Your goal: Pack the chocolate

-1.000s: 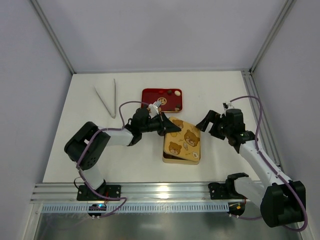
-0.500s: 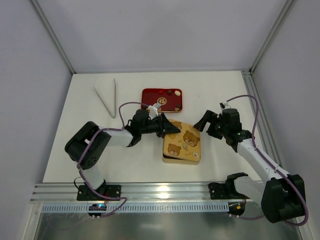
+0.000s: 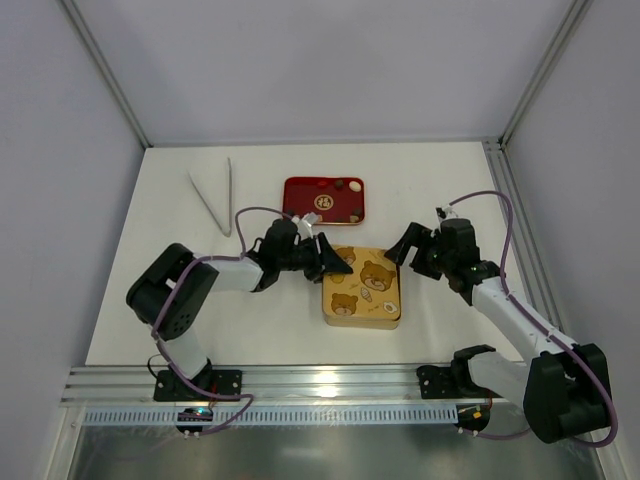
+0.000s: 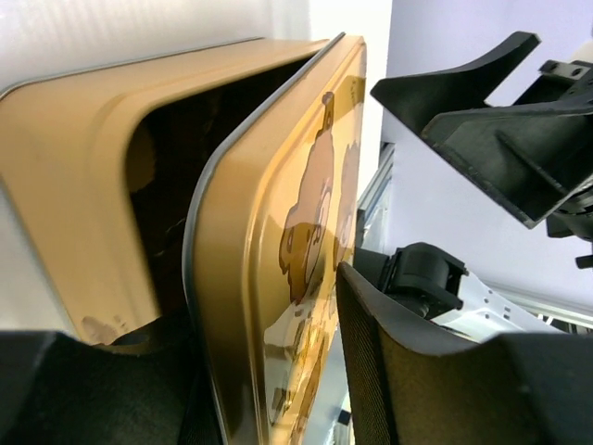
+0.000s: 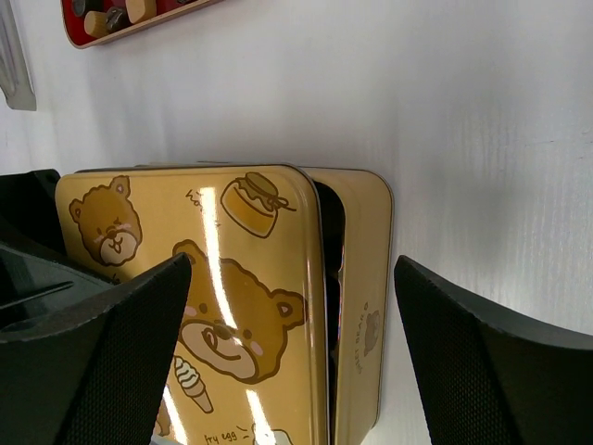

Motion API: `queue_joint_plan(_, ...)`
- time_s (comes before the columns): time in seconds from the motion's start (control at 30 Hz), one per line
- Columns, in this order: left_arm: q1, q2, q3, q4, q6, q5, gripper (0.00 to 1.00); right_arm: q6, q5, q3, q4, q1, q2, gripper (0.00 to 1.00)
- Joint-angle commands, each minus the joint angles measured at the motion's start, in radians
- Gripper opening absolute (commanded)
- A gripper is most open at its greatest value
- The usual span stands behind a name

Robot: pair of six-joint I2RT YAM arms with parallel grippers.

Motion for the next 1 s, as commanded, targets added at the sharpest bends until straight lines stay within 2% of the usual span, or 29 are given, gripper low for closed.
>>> queue_joint_plan(0.0, 0.013, -0.062, 0.036, -0.096, 0.077, -0.005, 0.44, 0.011, 0.015, -0.004, 0.054, 0.007, 0.009, 0.9)
queue_joint_plan(0.43, 0.022, -0.077, 0.132, -0.357, 0.191, -0.025, 0.52, 0.011, 0.017, -0.004, 0.06, 0.01, 0.023, 0.9)
queue_joint_plan(0.97, 0.047, -0.102, 0.144, -0.473, 0.24, -0.021, 0.55, 0.014, 0.012, -0.016, 0.081, 0.015, 0.041, 0.89)
